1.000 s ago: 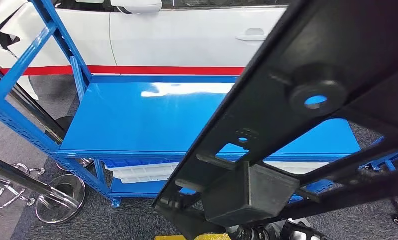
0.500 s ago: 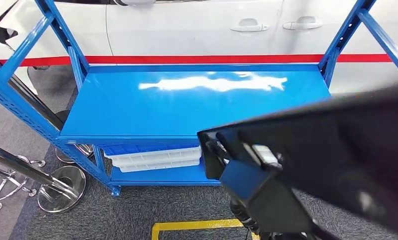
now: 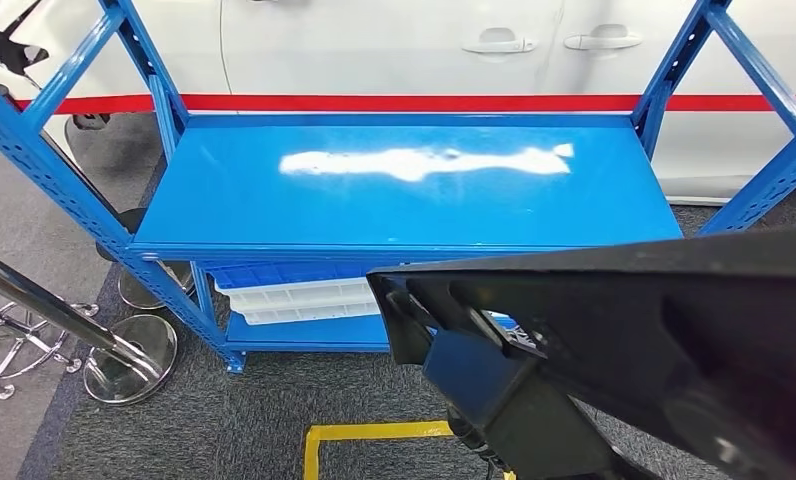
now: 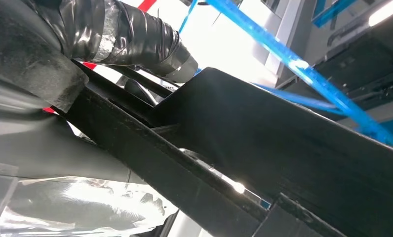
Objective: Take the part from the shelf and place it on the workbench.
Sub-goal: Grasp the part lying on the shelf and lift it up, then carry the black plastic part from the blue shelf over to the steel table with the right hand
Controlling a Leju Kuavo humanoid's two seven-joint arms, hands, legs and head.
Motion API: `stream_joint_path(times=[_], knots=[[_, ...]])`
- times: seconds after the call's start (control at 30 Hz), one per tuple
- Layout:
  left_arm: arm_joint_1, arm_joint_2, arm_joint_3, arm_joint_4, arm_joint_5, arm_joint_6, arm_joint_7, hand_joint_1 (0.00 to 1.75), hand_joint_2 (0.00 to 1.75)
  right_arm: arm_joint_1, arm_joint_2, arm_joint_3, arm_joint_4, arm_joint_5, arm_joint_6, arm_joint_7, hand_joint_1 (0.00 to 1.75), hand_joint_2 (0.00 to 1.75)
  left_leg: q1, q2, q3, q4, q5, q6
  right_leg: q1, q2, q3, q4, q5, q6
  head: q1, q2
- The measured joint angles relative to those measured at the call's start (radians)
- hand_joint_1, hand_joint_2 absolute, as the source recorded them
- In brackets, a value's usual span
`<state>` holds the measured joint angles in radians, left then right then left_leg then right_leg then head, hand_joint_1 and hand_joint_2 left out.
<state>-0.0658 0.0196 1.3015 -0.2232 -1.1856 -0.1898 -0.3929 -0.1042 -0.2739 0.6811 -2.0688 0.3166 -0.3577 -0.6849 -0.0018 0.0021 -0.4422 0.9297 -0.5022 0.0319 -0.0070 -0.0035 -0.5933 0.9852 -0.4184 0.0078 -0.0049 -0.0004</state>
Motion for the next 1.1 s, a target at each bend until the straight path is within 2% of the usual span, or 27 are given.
stream_joint_path(times=[0.03,0.07,0.13,0.17,0.2,0.23,0.27,0.33,0.4,0.43,0.5,0.53,0.57,0.6,0.67,0.7,0.73,0.77,0.8,0.83,0.87,0.9,0.93,0.97,1.03,1.07,1.1], knots=[[0.0,0.0,-0.001,0.0,0.0,0.0,0.0,0.0,1.75,0.0,-0.001,0.0,0.0,-0.002,0.005,0.0,1.75,1.75,0.003,0.002,-0.006,-0.007,0.011,0.006,0.001,0.002,-0.008,0.01,-0.017,0.005,0.0,0.0],[-0.001,0.0,-0.002,0.0,0.0,0.0,0.0,0.0,1.75,0.0,-0.002,0.0,0.0,-0.004,0.011,0.001,1.75,1.75,0.007,0.005,-0.014,-0.013,0.021,0.012,0.002,0.004,-0.021,0.039,-0.05,0.009,0.001,0.0],[-0.002,0.0,-0.003,0.0,-0.001,0.001,0.0,0.0,1.75,0.001,-0.003,0.0,0.001,-0.007,0.028,0.002,1.75,1.75,0.007,0.008,-0.038,-0.005,0.034,0.019,-0.002,0.004,-0.062,0.161,-0.149,0.015,0.001,0.0],[-0.002,0.0,-0.003,0.0,-0.001,0.001,0.0,0.0,1.75,0.003,-0.003,0.0,0.002,-0.009,0.037,0.002,1.75,1.75,0.006,0.01,-0.053,0.003,0.039,0.02,-0.004,0.004,-0.08,0.232,-0.184,0.018,0.001,0.0],[-0.002,-0.001,-0.004,0.0,-0.002,0.001,0.0,0.0,1.75,0.005,-0.004,0.0,0.002,-0.01,0.045,0.003,1.75,1.75,0.005,0.011,-0.068,0.012,0.043,0.019,-0.005,0.004,-0.089,0.285,-0.196,0.02,0.001,0.0],[-0.002,-0.001,-0.004,0.0,-0.004,0.001,0.0,0.0,1.75,0.007,-0.005,0.0,0.002,-0.012,0.054,0.004,1.75,1.75,0.005,0.012,-0.083,0.021,0.047,0.018,-0.006,0.004,-0.08,0.301,-0.181,0.022,0.001,0.0],[-0.002,-0.001,-0.004,0.0,-0.005,0.001,0.0,0.0,1.75,0.01,-0.006,0.0,0.003,-0.014,0.063,0.004,1.75,1.75,0.006,0.013,-0.096,0.03,0.05,0.016,-0.007,0.004,-0.055,0.283,-0.152,0.022,0.001,0.0],[-0.001,-0.001,-0.006,0.0,-0.008,0.001,0.0,0.0,1.75,0.013,-0.008,0.0,0.003,-0.016,0.078,0.005,1.75,1.75,0.005,0.012,-0.115,0.042,0.057,0.01,-0.007,0.004,0.037,0.164,-0.101,0.019,0.001,0.0],[-0.001,-0.001,-0.01,0.0,-0.01,0.001,-0.001,0.0,1.75,0.013,-0.01,0.0,0.003,-0.016,0.089,0.005,1.75,1.75,0.003,0.011,-0.125,0.049,0.068,0.001,-0.003,0.004,0.116,0.041,-0.099,0.01,0.0,0.0],[-0.001,-0.001,-0.011,0.0,-0.011,0.001,-0.002,0.0,1.75,0.013,-0.011,-0.001,0.003,-0.016,0.094,0.005,1.75,1.75,0.002,0.011,-0.129,0.05,0.074,-0.004,0.0,0.005,0.133,0.009,-0.103,0.005,0.0,0.0],[0.0,-0.001,-0.012,0.0,-0.011,0.002,-0.003,0.0,1.75,0.015,-0.014,-0.001,0.003,-0.017,0.106,0.005,1.75,1.75,0.003,0.009,-0.139,0.056,0.079,-0.016,0.0,0.002,0.129,-0.007,-0.102,-0.004,0.0,0.0],[0.001,-0.001,-0.013,0.0,-0.012,0.003,-0.003,0.0,1.75,0.017,-0.015,-0.001,0.004,-0.018,0.113,0.004,1.75,1.75,0.004,0.007,-0.148,0.07,0.061,-0.022,-0.002,0.001,0.122,-0.01,-0.097,-0.011,0.0,0.0],[0.003,-0.002,-0.013,0.0,-0.014,0.004,-0.003,0.0,1.75,0.018,-0.017,-0.001,0.005,-0.02,0.119,0.004,1.75,1.75,0.005,0.005,-0.161,0.096,0.03,-0.027,-0.005,-0.001,0.115,-0.014,-0.092,-0.019,0.0,0.0],[0.004,-0.002,-0.013,0.0,-0.015,0.004,-0.003,0.0,1.75,0.02,-0.018,-0.002,0.006,-0.021,0.123,0.003,1.75,1.75,0.007,0.004,-0.178,0.143,-0.017,-0.031,-0.007,-0.002,0.104,-0.016,-0.085,-0.027,0.0,0.0],[0.004,-0.002,-0.013,0.0,-0.017,0.004,-0.003,0.0,1.75,0.022,-0.018,-0.002,0.007,-0.022,0.126,0.003,1.75,1.75,0.01,0.004,-0.209,0.263,-0.101,-0.038,-0.005,-0.002,0.078,-0.009,-0.07,-0.035,0.0,0.0],[0.004,-0.002,-0.013,0.0,-0.018,0.004,-0.003,0.0,1.75,0.023,-0.018,-0.002,0.007,-0.022,0.126,0.003,1.75,1.75,0.011,0.004,-0.217,0.317,-0.118,-0.04,-0.004,-0.003,0.063,-0.004,-0.062,-0.035,0.0,0.0],[0.004,-0.002,-0.013,0.0,-0.018,0.004,-0.003,0.0,1.75,0.024,-0.019,-0.001,0.008,-0.023,0.128,0.003,1.75,1.75,0.012,0.004,-0.211,0.344,-0.106,-0.041,-0.003,-0.004,0.047,0.004,-0.055,-0.035,0.0,0.0],[0.004,-0.002,-0.014,0.0,-0.018,0.005,-0.003,0.0,1.75,0.025,-0.019,-0.001,0.008,-0.023,0.13,0.003,1.75,1.75,0.012,0.004,-0.192,0.341,-0.075,-0.041,-0.003,-0.004,0.031,0.012,-0.049,-0.033,0.0,0.0],[0.004,-0.002,-0.014,0.0,-0.019,0.005,-0.003,0.0,1.75,0.026,-0.019,-0.001,0.008,-0.024,0.134,0.003,1.75,1.75,0.012,0.004,-0.158,0.306,-0.038,-0.038,-0.003,-0.004,0.015,0.021,-0.044,-0.031,0.0,0.0],[0.004,-0.002,-0.014,0.0,-0.019,0.006,-0.003,0.0,1.75,0.028,-0.019,-0.002,0.008,-0.026,0.138,0.003,1.75,1.75,0.012,0.003,-0.112,0.245,-0.015,-0.034,-0.003,-0.004,0.003,0.028,-0.038,-0.029,0.0,0.0],[0.003,-0.002,-0.015,0.0,-0.019,0.007,-0.003,0.0,1.75,0.03,-0.019,-0.002,0.008,-0.027,0.142,0.003,1.75,1.75,0.01,0.002,-0.063,0.172,-0.011,-0.03,-0.003,-0.004,-0.005,0.033,-0.033,-0.025,0.0,0.0],[0.002,-0.002,-0.015,0.0,-0.02,0.008,-0.003,0.0,1.75,0.033,-0.019,-0.004,0.008,-0.027,0.145,0.003,1.75,1.75,0.008,0.001,-0.024,0.108,-0.02,-0.026,-0.002,-0.004,-0.01,0.035,-0.026,-0.019,0.0,0.0],[0.002,-0.002,-0.015,0.0,-0.02,0.008,-0.003,0.0,1.75,0.035,-0.019,-0.005,0.008,-0.028,0.148,0.003,1.75,1.75,0.005,0.0,0.001,0.064,-0.032,-0.022,-0.003,-0.004,-0.014,0.034,-0.018,-0.013,0.0,0.0],[0.002,-0.002,-0.015,0.0,-0.021,0.008,-0.003,0.0,1.75,0.037,-0.019,-0.006,0.008,-0.028,0.149,0.003,1.75,1.75,0.002,-0.001,0.011,0.042,-0.037,-0.02,-0.003,-0.005,-0.017,0.033,-0.01,-0.008,0.0,0.0],[0.003,-0.002,-0.016,0.0,-0.022,0.009,-0.003,0.0,1.75,0.042,-0.021,-0.008,0.008,-0.029,0.149,0.003,1.75,1.75,0.005,0.002,-0.002,0.031,-0.025,-0.011,-0.002,-0.002,-0.028,0.035,-0.006,0.004,0.0,0.0],[0.004,-0.002,-0.017,0.0,-0.022,0.009,-0.003,0.0,1.75,0.046,-0.022,-0.008,0.008,-0.029,0.149,0.003,1.75,1.75,0.008,0.004,-0.012,0.028,-0.015,-0.004,-0.002,0.0,-0.036,0.049,-0.027,0.009,0.0,0.0],[0.004,-0.003,-0.018,0.0,-0.024,0.009,-0.003,0.0,1.75,0.049,-0.024,-0.009,0.007,-0.03,0.149,0.002,1.75,1.75,0.01,0.007,-0.024,0.025,-0.003,0.004,-0.002,0.002,-0.048,0.08,-0.066,0.013,0.0,0.0]])
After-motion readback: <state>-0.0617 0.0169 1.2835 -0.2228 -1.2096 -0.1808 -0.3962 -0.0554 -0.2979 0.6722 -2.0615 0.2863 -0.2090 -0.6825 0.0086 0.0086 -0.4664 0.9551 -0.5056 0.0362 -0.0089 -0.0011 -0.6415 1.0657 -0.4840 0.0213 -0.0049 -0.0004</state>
